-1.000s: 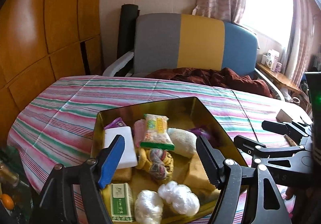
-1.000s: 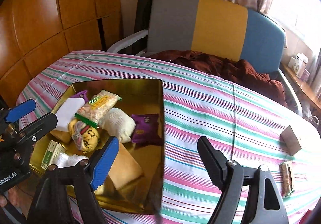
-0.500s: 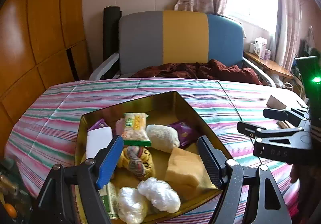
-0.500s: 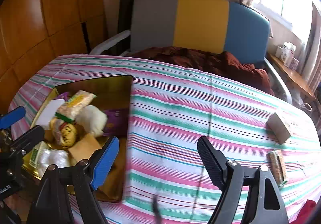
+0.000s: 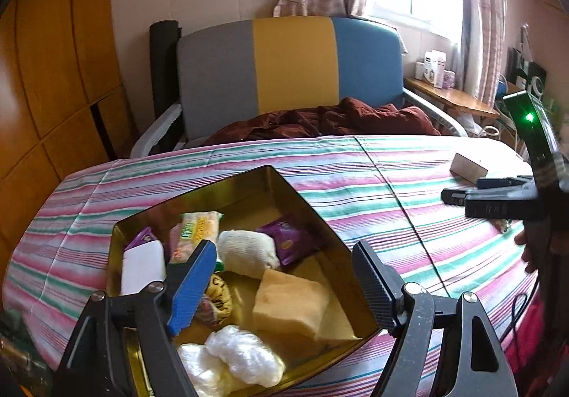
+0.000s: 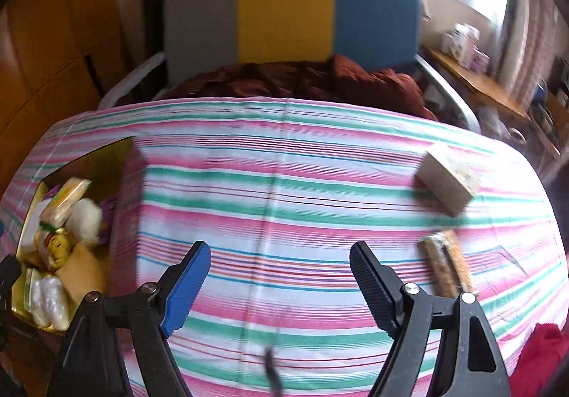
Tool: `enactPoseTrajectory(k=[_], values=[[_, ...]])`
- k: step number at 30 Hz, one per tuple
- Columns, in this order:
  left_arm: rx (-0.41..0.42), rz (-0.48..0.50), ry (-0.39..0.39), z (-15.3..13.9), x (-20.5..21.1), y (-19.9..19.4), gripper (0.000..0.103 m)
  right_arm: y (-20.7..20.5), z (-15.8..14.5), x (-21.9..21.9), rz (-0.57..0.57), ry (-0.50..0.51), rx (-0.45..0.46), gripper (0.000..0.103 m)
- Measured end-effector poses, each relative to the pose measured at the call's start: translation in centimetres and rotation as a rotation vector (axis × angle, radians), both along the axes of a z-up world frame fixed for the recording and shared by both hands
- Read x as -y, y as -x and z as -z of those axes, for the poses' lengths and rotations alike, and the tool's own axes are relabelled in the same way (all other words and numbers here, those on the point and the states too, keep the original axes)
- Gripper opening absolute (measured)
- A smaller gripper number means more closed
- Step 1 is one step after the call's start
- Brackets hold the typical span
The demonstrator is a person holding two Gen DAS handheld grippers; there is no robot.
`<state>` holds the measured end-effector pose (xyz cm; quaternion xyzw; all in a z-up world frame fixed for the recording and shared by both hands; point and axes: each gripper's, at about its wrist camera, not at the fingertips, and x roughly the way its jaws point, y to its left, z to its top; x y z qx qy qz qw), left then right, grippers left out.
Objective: Organize objects
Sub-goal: 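Withdraw both open grippers toward the cream box and cracker packet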
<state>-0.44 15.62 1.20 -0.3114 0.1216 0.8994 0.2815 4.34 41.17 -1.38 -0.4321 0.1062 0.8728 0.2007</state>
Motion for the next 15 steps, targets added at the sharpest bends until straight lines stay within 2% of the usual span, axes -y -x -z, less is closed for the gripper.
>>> enactPoseTrajectory(k=[8,15], values=[[0.007,0.053,0.021,0.3,-2.2,-0.2,0.080,-2.6,0.7,-8.4,0.171,0.042,0.031,0.082],[0.011,0.106,0.042,0.6,-4.8,-0.4,0.082,-4.5,3.4,-15.4,0.322,0.102,0.067,0.082]])
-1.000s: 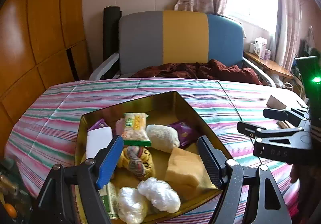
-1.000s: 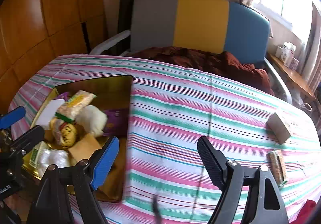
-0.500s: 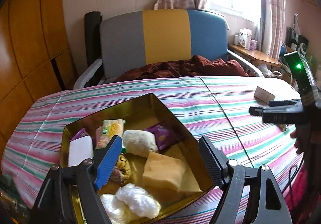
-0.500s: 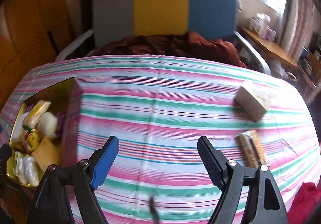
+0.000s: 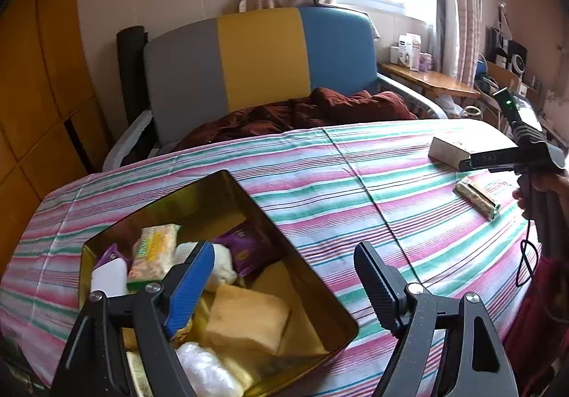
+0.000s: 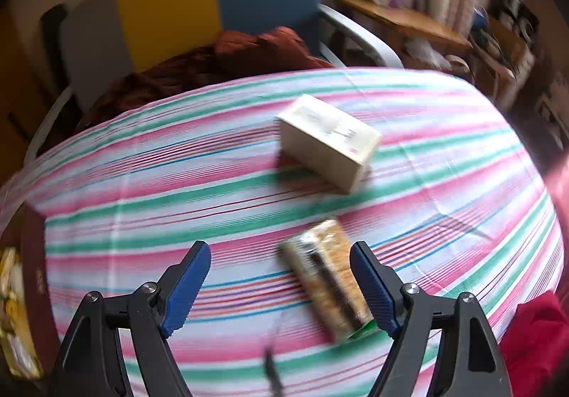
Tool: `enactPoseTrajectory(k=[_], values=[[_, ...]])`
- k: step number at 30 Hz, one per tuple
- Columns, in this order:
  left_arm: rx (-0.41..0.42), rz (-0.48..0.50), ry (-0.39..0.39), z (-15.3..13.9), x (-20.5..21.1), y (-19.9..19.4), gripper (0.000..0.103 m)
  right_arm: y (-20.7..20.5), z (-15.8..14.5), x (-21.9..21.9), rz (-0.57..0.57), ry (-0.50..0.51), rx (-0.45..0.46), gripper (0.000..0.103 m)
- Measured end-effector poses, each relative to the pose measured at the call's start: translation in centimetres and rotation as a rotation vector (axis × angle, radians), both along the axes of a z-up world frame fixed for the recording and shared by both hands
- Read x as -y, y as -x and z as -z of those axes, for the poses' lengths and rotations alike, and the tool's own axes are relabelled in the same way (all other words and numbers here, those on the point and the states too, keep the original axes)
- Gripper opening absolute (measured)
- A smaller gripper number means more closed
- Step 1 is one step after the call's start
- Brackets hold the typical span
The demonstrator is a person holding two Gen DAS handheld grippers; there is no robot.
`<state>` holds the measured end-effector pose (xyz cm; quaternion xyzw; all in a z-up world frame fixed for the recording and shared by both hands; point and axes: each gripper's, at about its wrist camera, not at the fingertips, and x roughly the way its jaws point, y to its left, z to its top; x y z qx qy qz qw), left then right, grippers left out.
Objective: Organize objects
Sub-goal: 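Withdraw both open grippers toward the cream box and cracker packet, then grasp the cream paper box with the left gripper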
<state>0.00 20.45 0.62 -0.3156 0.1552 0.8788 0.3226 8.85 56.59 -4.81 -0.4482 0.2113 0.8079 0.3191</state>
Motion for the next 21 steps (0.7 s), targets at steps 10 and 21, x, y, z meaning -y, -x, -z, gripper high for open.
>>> enactPoseTrajectory(k=[10,21], values=[[0.008,0.057,0.027,0.7,-3.7,0.0,0.083,-2.4,2.5,-3.2,0.138,0.203,-0.051,0.082],[0.030,0.123,0.048,1.7,-7.3,-0.2,0.083,-3.4,3.8,-4.3,0.188,0.277,-0.032,0.083]])
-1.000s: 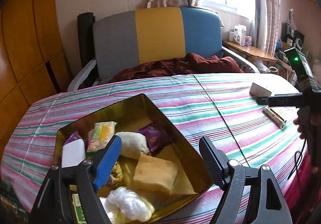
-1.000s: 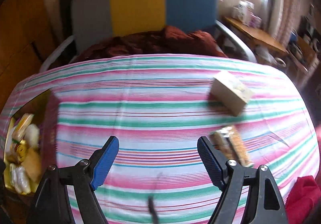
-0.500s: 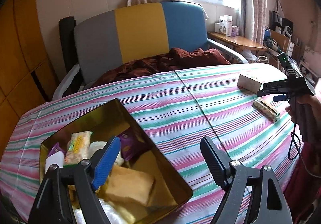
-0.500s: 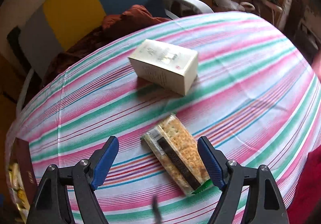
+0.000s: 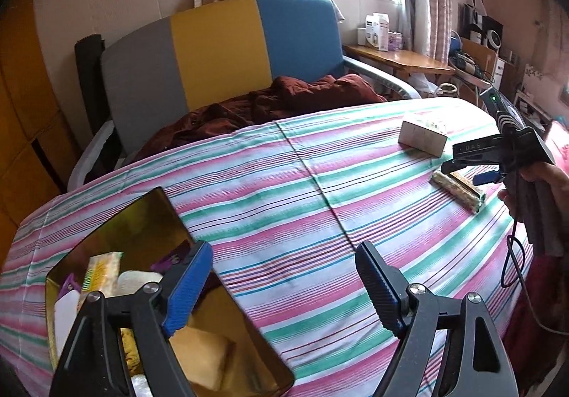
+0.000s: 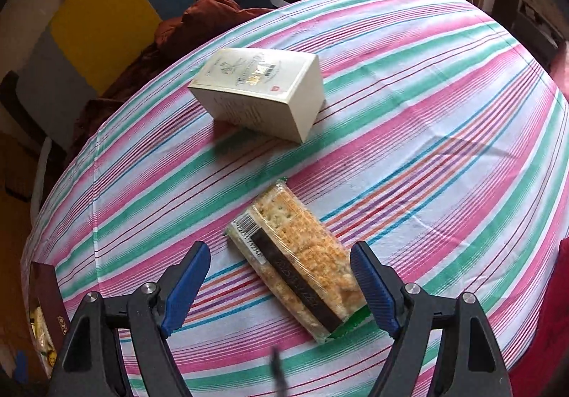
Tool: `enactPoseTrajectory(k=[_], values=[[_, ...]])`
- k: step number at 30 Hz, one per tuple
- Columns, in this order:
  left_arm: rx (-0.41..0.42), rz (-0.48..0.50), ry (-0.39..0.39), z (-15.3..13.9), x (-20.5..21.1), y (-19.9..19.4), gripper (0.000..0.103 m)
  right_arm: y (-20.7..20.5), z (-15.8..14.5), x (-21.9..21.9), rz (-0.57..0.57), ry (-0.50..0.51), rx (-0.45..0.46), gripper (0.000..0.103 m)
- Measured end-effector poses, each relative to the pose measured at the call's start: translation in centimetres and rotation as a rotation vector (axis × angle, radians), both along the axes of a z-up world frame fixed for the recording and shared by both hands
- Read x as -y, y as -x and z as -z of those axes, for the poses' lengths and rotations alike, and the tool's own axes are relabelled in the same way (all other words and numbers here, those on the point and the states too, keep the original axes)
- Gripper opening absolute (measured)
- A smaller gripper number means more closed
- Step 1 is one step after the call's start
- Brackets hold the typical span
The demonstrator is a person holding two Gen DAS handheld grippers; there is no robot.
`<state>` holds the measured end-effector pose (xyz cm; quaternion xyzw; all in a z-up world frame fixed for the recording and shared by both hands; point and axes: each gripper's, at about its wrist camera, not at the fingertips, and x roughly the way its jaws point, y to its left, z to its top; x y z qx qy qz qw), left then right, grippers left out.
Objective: Organize objects
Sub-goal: 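Grasp the cream paper box with the left gripper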
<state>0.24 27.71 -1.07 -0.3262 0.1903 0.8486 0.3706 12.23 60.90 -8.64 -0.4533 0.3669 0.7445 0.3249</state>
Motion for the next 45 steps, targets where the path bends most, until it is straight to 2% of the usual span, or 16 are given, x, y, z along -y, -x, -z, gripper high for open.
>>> enactPoseTrajectory(k=[7,14,17,25,30,35,38,45], values=[[0.014,0.035,0.011,0.6,-1.7,-0.3,0.083,0.0,0.0,0.3,-0.010,0.012,-0.005,0.083],[0.019,0.055,0.023,1.0,-3.0,-0.4,0.083,0.9,0.5,1.1,-0.060,0.110,-0.067,0.083],[0.016,0.062,0.025,0.9,-3.5,-0.3,0.083,1.0,0.4,1.1,-0.062,0.118,-0.078,0.083],[0.014,0.094,0.043,1.1,-5.3,-0.7,0.083,-0.9,-0.6,-0.2,0.073,0.058,-0.103,0.083],[0.041,0.120,0.053,1.4,-7.1,-0.5,0.083,-2.7,-1.1,-0.8,0.181,0.042,-0.128,0.083],[0.153,0.134,0.027,1.3,-9.7,0.4,0.083,-5.1,-1.9,-1.5,0.296,0.035,-0.215,0.083],[0.174,0.153,0.014,0.9,-12.1,0.5,0.083,-6.3,-2.3,-1.9,0.354,0.051,-0.273,0.083],[0.276,0.218,0.008,0.6,-20.1,1.1,0.083,-7.3,-3.0,-2.3,0.409,0.056,-0.397,0.083]])
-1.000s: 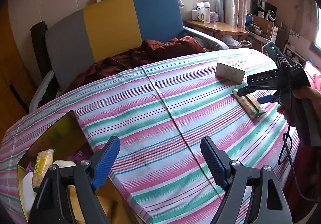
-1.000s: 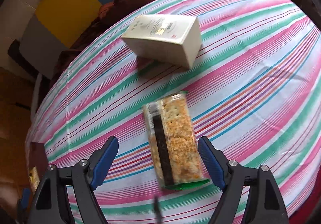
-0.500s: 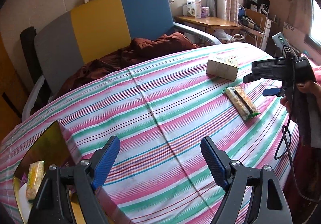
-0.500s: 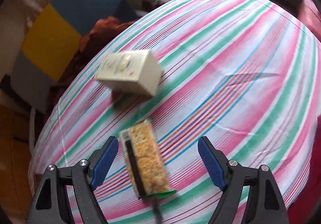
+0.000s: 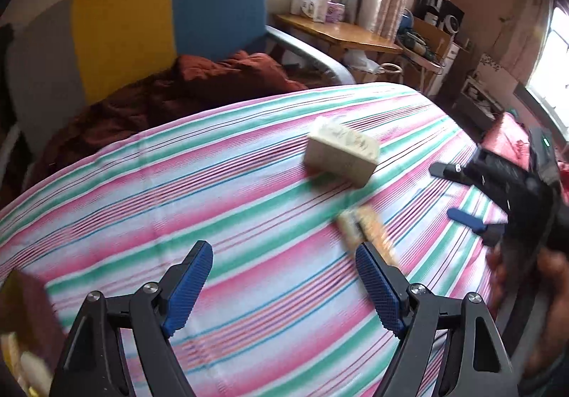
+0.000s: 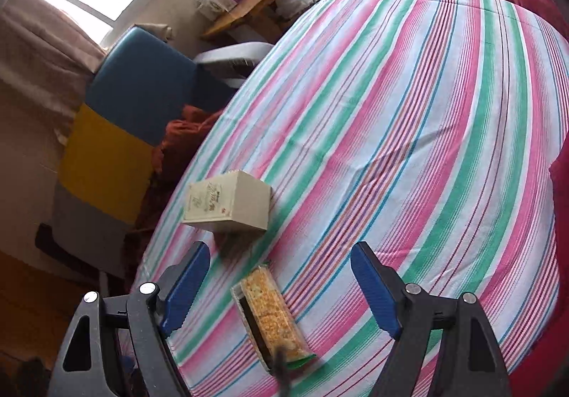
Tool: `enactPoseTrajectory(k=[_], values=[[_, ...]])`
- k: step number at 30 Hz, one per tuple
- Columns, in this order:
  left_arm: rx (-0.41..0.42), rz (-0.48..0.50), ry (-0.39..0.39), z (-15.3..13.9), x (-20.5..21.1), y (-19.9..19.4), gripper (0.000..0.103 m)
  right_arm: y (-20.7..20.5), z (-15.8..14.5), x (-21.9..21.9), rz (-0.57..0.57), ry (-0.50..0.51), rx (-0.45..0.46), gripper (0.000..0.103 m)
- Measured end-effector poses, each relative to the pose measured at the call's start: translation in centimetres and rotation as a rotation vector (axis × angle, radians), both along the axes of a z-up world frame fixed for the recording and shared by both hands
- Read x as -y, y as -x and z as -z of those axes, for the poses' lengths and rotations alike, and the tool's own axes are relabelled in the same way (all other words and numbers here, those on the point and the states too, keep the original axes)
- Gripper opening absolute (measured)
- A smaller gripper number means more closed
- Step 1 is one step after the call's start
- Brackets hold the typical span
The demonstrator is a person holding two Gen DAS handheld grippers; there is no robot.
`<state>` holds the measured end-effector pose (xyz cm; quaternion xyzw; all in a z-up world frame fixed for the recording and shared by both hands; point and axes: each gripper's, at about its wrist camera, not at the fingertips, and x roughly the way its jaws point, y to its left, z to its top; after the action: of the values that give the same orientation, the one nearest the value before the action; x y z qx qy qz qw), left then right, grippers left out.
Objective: Organize objects
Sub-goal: 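Grasp the cream paper box with the left gripper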
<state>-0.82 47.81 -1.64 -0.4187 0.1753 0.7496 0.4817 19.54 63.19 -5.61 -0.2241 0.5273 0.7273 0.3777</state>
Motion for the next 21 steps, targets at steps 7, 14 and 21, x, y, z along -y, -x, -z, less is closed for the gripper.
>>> enactPoseTrajectory(k=[7,14,21], values=[[0.207,-0.020,0.005,1.1,-8.7,2.2,0.083,-0.8,-1.5,-0.2,-0.011,-0.062,-0.112,0.084],[0.331,-0.096,0.069,3.1,-16.6,3.6,0.086,-0.6,-1.7,0.0,-0.053,-0.073,-0.180,0.085],[0.402,-0.218,0.170,6.8,-20.9,4.9,0.087,0.1,-1.0,-0.1,-0.095,-0.034,-0.228,0.085]])
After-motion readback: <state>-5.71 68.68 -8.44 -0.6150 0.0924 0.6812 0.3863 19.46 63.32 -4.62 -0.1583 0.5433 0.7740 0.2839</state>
